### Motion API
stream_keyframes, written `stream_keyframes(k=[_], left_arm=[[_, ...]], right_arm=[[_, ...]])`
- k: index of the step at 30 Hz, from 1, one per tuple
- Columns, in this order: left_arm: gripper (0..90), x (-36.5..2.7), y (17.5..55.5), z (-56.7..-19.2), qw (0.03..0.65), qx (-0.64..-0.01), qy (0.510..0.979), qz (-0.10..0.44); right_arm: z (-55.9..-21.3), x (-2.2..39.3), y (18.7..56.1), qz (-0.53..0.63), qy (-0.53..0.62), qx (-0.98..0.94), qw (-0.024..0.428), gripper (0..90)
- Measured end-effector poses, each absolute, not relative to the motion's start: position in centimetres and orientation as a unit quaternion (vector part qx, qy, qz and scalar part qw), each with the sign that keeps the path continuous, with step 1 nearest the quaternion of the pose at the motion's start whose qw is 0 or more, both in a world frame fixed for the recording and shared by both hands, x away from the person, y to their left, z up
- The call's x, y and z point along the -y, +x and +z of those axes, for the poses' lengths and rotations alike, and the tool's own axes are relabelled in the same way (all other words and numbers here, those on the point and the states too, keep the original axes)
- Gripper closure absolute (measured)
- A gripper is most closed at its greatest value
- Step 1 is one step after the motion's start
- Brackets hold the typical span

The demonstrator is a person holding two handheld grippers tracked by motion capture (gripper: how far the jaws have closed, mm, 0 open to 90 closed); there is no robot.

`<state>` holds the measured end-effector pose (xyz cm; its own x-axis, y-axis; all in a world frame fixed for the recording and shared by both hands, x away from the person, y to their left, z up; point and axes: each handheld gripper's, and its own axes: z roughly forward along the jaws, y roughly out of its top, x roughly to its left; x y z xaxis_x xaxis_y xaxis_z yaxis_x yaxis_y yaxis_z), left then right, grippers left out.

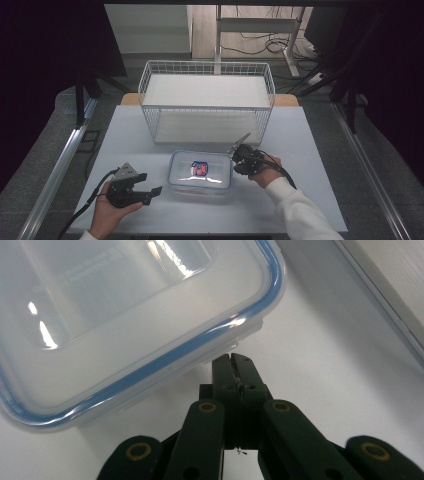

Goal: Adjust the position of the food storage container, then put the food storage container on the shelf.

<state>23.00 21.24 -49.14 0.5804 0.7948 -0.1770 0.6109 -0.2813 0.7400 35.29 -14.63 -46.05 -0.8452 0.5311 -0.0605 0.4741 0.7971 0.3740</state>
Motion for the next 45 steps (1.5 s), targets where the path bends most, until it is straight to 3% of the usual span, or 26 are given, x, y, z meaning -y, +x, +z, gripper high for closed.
stream_keyframes(k=[6,13,14,15,16,17,18,19,24,37,45], left_arm=[[24.4,-21.1,23.1,-49.4,0.396,-0.443,0.796,0.114],[24.4,-20.7,23.7,-49.9,0.391,-0.449,0.797,0.104],[24.5,-20.6,23.8,-50.0,0.391,-0.449,0.797,0.103],[24.5,-20.5,23.7,-50.1,0.39,-0.45,0.797,0.103],[24.5,-20.4,23.7,-50.1,0.392,-0.45,0.796,0.101],[24.5,-20.4,23.7,-50.1,0.392,-0.45,0.796,0.101],[24.5,-20.4,23.6,-50.0,0.391,-0.45,0.796,0.101],[24.4,-20.5,23.6,-50.0,0.391,-0.451,0.796,0.102],[24.4,-20.4,23.3,-49.9,0.394,-0.452,0.794,0.101],[23.2,-20.6,23.2,-49.6,0.406,-0.454,0.787,0.098],[19.1,-21.0,24.4,-48.7,0.435,-0.47,0.765,0.065]], right_arm=[[-44.3,18.3,32.5,0.247,0.283,-0.918,0.128,88.7],[-43.9,22.4,29.8,0.341,0.325,-0.87,0.142,87.8],[-44.4,23.2,29.4,0.354,0.338,-0.862,0.134,80.9],[-44.4,23.2,29.4,0.354,0.338,-0.862,0.134,80.9],[-44.8,23.9,29.0,0.361,0.349,-0.854,0.134,67.5],[-44.8,23.9,29.0,0.361,0.349,-0.854,0.134,67.5],[-45.1,24.4,28.8,0.374,0.373,-0.839,0.128,49.7],[-45.3,24.6,28.8,0.386,0.388,-0.828,0.122,40.6],[-45.5,25.6,29.0,0.438,0.428,-0.787,0.078,22.9],[-45.7,24.5,28.9,0.45,0.418,-0.787,0.06,16.9],[-46.2,23.4,29.4,0.444,0.414,-0.793,0.043,17.0]])
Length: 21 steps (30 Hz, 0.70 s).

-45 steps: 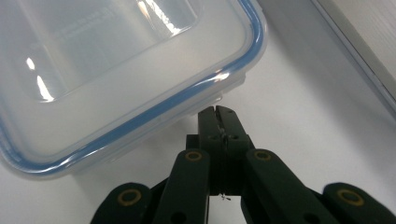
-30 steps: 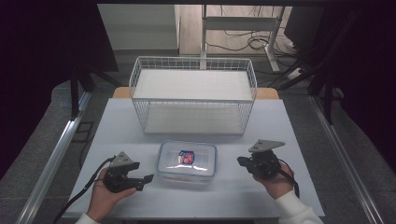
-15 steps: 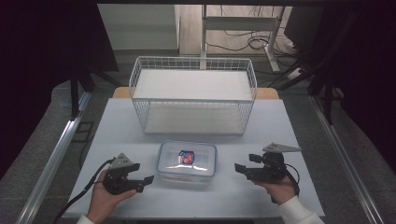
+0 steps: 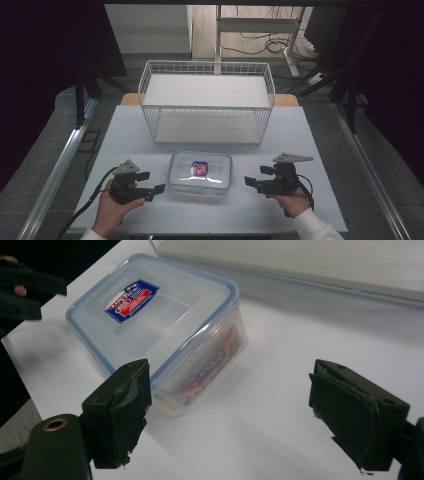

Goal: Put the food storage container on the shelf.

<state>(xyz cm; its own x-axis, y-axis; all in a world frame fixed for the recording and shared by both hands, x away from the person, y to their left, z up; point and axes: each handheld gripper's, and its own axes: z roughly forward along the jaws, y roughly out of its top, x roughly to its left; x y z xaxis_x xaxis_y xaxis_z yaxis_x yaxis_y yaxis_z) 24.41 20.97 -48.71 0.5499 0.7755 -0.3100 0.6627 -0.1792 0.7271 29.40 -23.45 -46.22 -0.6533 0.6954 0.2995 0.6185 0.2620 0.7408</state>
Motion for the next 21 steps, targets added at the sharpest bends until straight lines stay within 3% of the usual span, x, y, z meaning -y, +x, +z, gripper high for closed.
stream_keyframes(k=[21], left_arm=[[20.4,-20.5,30.3,-48.7,0.444,-0.48,0.757,0.006]], right_arm=[[-46.6,22.7,29.7,0.443,0.42,-0.792,0.031,15.8]])
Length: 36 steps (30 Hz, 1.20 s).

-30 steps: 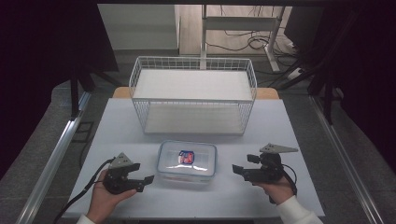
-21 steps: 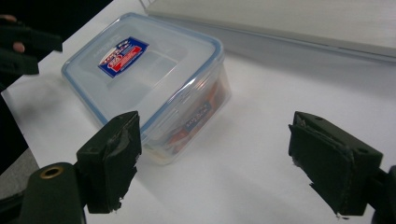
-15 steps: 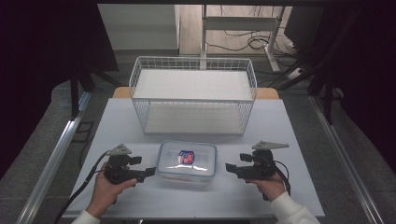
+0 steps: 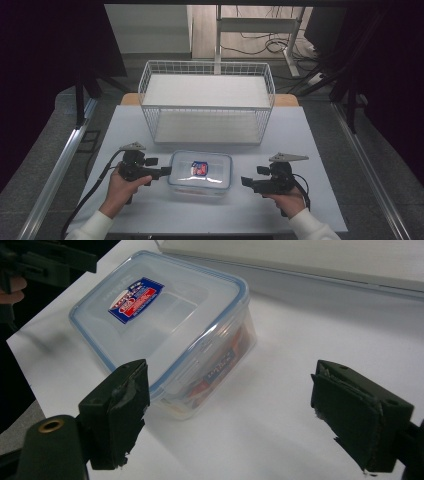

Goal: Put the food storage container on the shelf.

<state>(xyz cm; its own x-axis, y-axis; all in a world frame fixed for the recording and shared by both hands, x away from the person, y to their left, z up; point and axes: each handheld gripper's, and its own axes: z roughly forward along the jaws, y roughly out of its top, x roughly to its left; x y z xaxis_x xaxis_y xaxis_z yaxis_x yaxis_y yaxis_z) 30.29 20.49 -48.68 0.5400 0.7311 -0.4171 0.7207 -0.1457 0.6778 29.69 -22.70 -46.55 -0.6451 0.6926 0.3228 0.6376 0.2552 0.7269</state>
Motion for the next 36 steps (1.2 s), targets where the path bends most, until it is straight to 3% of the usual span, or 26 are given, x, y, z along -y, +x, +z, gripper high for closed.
stream_keyframes(k=[6,20,29,36], left_arm=[[17.4,-20.2,31.9,-50.0,0.456,-0.488,0.742,-0.05],[14.6,-19.3,33.5,-52.3,0.457,-0.481,0.736,-0.135],[26.0,-19.3,33.3,-52.1,0.463,-0.474,0.735,-0.146],[27.6,-19.5,33.1,-52.1,0.466,-0.476,0.731,-0.149]], right_arm=[[-47.1,21.9,30.6,0.451,0.424,-0.786,-0.006,14.6],[-48.2,19.5,32.1,0.445,0.415,-0.793,-0.034,13.1],[-49.9,17.3,33.4,0.436,0.423,-0.79,-0.089,11.6],[-50.6,16.8,34.1,0.428,0.443,-0.779,-0.115,13.5]])
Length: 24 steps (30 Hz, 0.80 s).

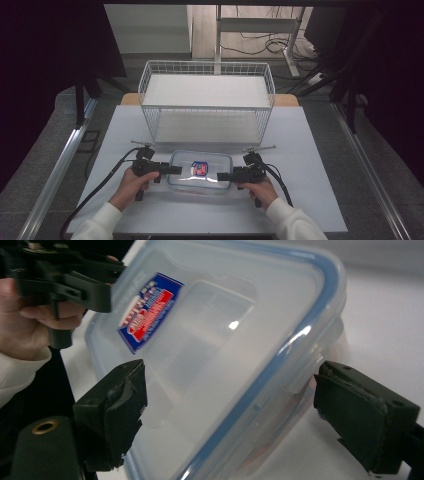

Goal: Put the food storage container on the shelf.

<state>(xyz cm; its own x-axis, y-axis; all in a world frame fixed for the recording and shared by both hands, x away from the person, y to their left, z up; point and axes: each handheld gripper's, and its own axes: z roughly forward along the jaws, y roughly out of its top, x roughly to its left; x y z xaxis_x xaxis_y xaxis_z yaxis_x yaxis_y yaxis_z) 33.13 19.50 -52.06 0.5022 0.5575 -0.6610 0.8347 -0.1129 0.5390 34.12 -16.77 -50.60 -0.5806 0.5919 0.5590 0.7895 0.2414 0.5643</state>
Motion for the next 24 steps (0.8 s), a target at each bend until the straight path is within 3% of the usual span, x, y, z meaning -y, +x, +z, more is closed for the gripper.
stream_keyframes(k=[5,8,9,16,24], left_arm=[[28.3,-19.5,33.0,-52.0,0.464,-0.479,0.73,-0.149],[28.5,-19.6,32.9,-52.0,0.464,-0.48,0.73,-0.148],[28.8,-19.7,32.7,-52.0,0.466,-0.481,0.728,-0.147],[35.3,-19.9,31.3,-51.3,0.476,-0.478,0.728,-0.126],[41.1,-20.1,29.7,-50.7,0.484,-0.485,0.72,-0.112]], right_arm=[[-50.6,17.0,34.3,-0.424,-0.462,0.767,0.133,18.9],[-50.5,17.4,34.2,-0.421,-0.471,0.761,0.147,26.1],[-50.3,17.7,34.1,-0.421,-0.472,0.759,0.157,32.1],[-50.0,18.5,33.4,-0.434,-0.481,0.743,0.171,44.3],[-49.3,18.6,31.9,-0.445,-0.482,0.739,0.154,49.8]])
